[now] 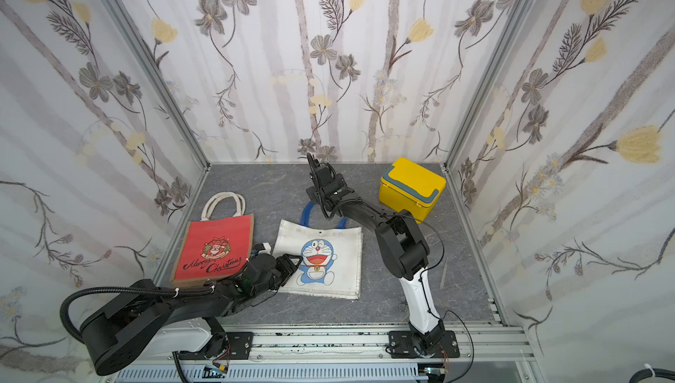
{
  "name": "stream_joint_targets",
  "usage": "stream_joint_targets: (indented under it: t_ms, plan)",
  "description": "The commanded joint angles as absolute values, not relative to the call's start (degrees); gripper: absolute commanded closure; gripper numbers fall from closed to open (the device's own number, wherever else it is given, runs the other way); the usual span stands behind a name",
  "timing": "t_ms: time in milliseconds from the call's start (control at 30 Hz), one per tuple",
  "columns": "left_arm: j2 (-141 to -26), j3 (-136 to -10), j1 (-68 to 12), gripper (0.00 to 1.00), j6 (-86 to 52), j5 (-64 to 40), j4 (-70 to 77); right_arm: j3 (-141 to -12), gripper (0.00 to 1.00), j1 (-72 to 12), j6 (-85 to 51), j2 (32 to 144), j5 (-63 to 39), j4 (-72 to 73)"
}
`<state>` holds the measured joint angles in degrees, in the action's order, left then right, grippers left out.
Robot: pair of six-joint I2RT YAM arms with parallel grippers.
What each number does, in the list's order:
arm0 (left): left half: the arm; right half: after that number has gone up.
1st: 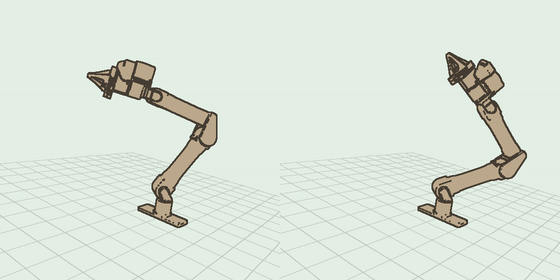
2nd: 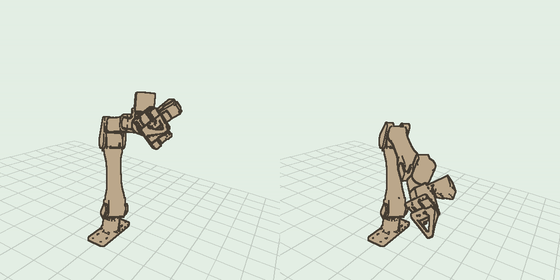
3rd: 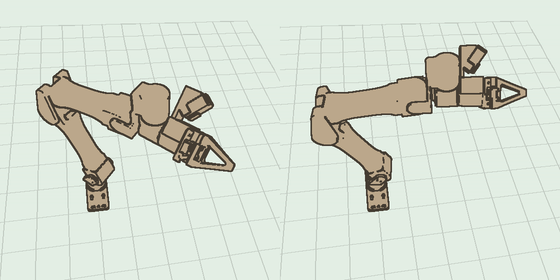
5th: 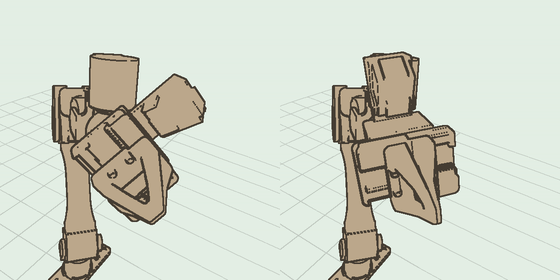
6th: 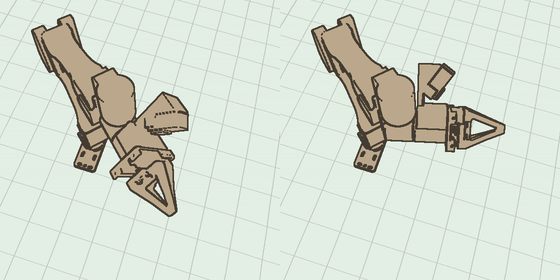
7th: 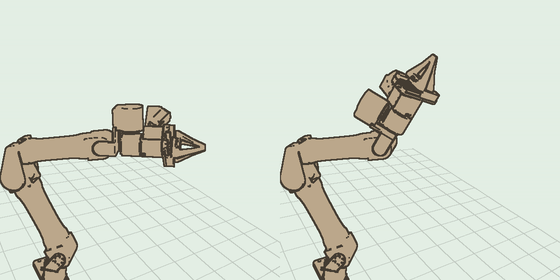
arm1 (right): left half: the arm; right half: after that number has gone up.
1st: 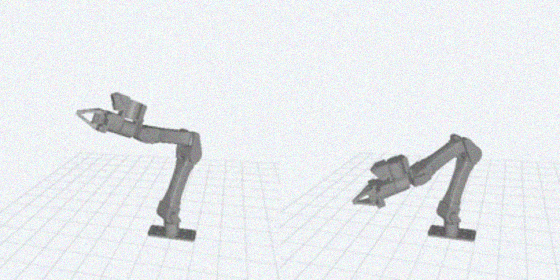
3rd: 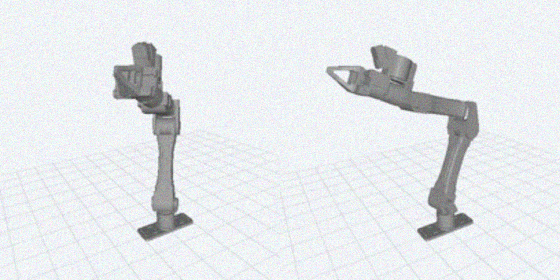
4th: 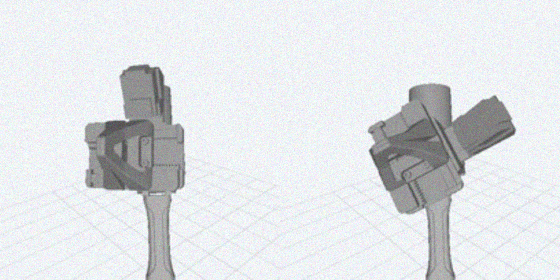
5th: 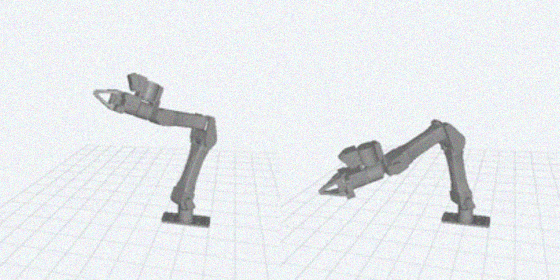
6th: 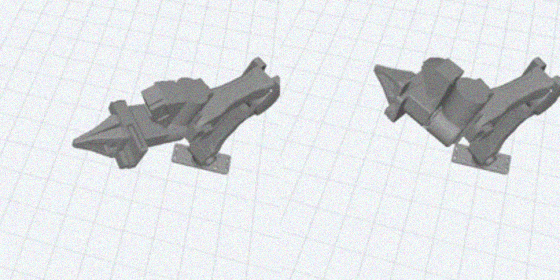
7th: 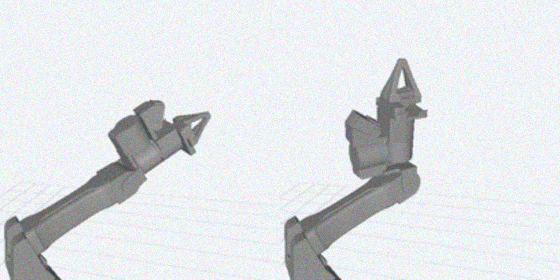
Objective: Put away the canvas bag
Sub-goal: Adjust the canvas bag at the center of the board, then move the canvas bag to the center of the board.
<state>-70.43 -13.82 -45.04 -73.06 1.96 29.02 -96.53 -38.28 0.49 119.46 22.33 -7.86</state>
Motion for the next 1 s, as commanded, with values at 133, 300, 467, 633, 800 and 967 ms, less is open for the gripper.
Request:
stream_joint_targets:
  t_ms: [133,300,467,633,800,967]
  plan:
    - [-60.9,-20.2,-43.9,0.00,-55.2,1.9,16.2,-76.1,0.00,-40.9,-5.9,102.4,24.5,1.1]
    - [-60.7,-25.0,-41.2,0.00,-48.1,6.5,4.6,-55.9,0.00,-45.1,-10.6,86.7,24.4,6.5]
    - [-65.1,-28.3,-37.1,0.00,-43.3,10.1,-2.9,-38.5,0.05,-52.2,-17.7,75.9,25.8,7.0]
    - [-67.9,-27.3,-35.9,0.14,-44.6,10.0,-3.5,-24.8,0.15,-55.0,-26.6,68.1,26.4,9.2]
    - [-69.2,-23.0,-35.4,0.47,-47.2,6.9,2.1,-17.8,0.42,-55.4,-29.3,65.5,23.2,13.4]
    - [-71.1,-20.7,-35.6,0.79,-50.0,5.8,5.2,-15.1,0.77,-55.4,-30.8,68.7,19.7,18.8]
